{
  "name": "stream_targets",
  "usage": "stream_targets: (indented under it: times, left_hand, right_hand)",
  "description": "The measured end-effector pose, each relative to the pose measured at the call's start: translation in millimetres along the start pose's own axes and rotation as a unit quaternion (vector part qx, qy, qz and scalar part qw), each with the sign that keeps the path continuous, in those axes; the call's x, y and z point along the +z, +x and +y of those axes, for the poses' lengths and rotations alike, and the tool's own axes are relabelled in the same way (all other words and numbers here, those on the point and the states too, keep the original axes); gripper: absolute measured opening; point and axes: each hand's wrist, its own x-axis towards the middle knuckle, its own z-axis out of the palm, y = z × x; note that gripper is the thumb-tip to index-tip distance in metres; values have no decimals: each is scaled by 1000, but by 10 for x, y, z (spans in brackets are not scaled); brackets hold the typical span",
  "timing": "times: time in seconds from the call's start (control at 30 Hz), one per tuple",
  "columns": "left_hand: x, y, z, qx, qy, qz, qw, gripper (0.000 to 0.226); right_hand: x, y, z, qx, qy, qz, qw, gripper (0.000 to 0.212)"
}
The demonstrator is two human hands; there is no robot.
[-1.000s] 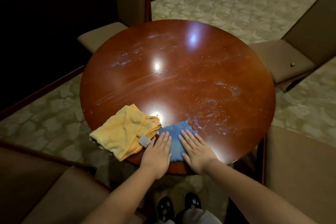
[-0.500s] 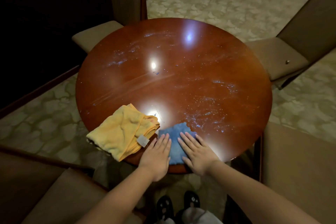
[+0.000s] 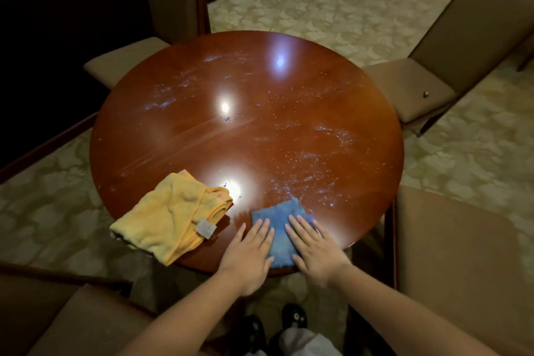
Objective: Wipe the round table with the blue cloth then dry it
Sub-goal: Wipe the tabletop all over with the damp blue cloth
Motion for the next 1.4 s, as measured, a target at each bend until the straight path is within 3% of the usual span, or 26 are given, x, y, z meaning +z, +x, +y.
stream_targets:
  times: [0.1, 0.2, 0.27, 0.4, 0.53, 0.7, 0.87, 1.1, 1.3, 1.4]
  left_hand:
    - [187, -200, 164, 49, -23, 21, 998, 61]
    - [183, -157, 212, 66, -6, 53, 996, 59]
    - [26, -18, 215, 55, 1, 13, 998, 59]
    - [-196, 335, 192, 13, 1, 13, 1000, 57]
    - [-125, 125, 201, 66, 64, -24, 995, 57]
    - [-99, 89, 223, 79, 51, -28, 995, 59]
    - [-209, 436, 245, 19, -5, -15, 1000, 60]
    - [-16, 39, 370, 65, -8, -16, 998, 62]
    - [-252, 517, 232, 22, -35, -12, 999, 62]
    - [-232, 403, 305, 37, -30, -19, 999, 62]
  right_hand:
    - [193, -445, -114, -31, 21, 62, 997, 63]
    - [226, -570, -41, -21, 6, 52, 998, 60]
    - [164, -393, 54, 2, -9, 42, 999, 57]
    - [39, -34, 263, 63, -15, 11, 998, 63]
    - [170, -367, 181, 12, -5, 54, 998, 60]
    - [242, -482, 162, 5, 13, 77, 997, 58]
    - [21, -74, 408, 73, -4, 10, 997, 58]
    - [136, -611, 225, 18, 39, 45, 998, 55]
    - [-69, -81, 429, 91, 28, -61, 994, 63]
    - [-24, -250, 321, 91, 27, -46, 994, 60]
